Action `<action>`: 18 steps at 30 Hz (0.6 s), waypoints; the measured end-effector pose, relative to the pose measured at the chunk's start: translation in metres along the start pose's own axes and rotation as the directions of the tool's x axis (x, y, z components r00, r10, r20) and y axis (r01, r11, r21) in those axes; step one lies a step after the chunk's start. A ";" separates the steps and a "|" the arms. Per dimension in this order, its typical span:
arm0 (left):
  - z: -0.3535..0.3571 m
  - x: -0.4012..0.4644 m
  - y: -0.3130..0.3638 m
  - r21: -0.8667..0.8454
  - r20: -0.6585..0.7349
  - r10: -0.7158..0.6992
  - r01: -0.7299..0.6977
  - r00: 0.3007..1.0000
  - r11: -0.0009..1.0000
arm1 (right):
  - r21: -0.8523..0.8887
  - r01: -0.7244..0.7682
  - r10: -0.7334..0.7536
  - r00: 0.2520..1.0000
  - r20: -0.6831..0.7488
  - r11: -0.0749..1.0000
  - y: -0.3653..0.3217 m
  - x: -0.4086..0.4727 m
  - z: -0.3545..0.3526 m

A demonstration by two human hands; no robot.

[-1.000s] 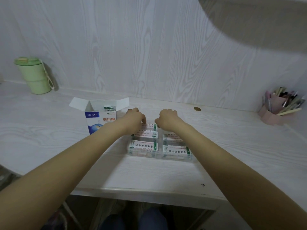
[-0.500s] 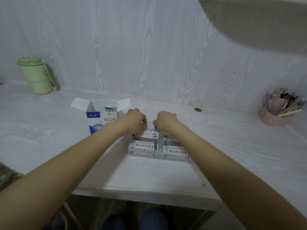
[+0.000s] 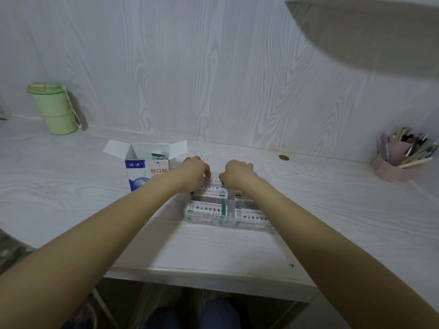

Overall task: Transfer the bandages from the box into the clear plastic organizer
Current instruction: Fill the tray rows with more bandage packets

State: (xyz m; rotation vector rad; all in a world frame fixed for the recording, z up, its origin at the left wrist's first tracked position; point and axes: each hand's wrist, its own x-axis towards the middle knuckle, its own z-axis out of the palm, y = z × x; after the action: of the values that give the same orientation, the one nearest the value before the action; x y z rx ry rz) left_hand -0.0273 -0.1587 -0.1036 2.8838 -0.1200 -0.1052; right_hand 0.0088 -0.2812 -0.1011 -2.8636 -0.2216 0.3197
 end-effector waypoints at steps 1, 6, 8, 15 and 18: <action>0.000 0.000 0.000 0.002 -0.002 -0.001 0.001 1.000 1.000 | -0.018 0.005 -0.005 1.000 0.007 1.000 0.000 -0.001 -0.001; -0.003 -0.001 0.000 -0.035 -0.007 0.003 -0.003 1.000 0.999 | 0.064 0.091 -0.094 0.994 0.050 0.994 0.008 -0.018 -0.022; -0.003 -0.003 0.000 -0.041 -0.021 0.011 -0.012 1.000 0.999 | 0.161 0.109 -0.117 0.992 0.040 0.981 0.015 -0.025 -0.031; -0.015 -0.010 0.007 -0.142 -0.239 0.119 -0.155 0.964 0.978 | 0.251 0.190 -0.165 0.979 -0.118 0.949 0.019 -0.019 -0.040; -0.027 -0.009 0.006 -0.293 -0.352 0.117 -0.228 0.928 0.929 | 0.305 0.282 -0.220 0.950 -0.222 0.909 0.010 -0.011 -0.043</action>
State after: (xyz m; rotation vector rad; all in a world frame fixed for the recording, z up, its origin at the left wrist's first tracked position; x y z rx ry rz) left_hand -0.0340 -0.1570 -0.0751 2.4980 -0.2690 0.3576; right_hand 0.0099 -0.3025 -0.0613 -2.4709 -0.4515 0.0348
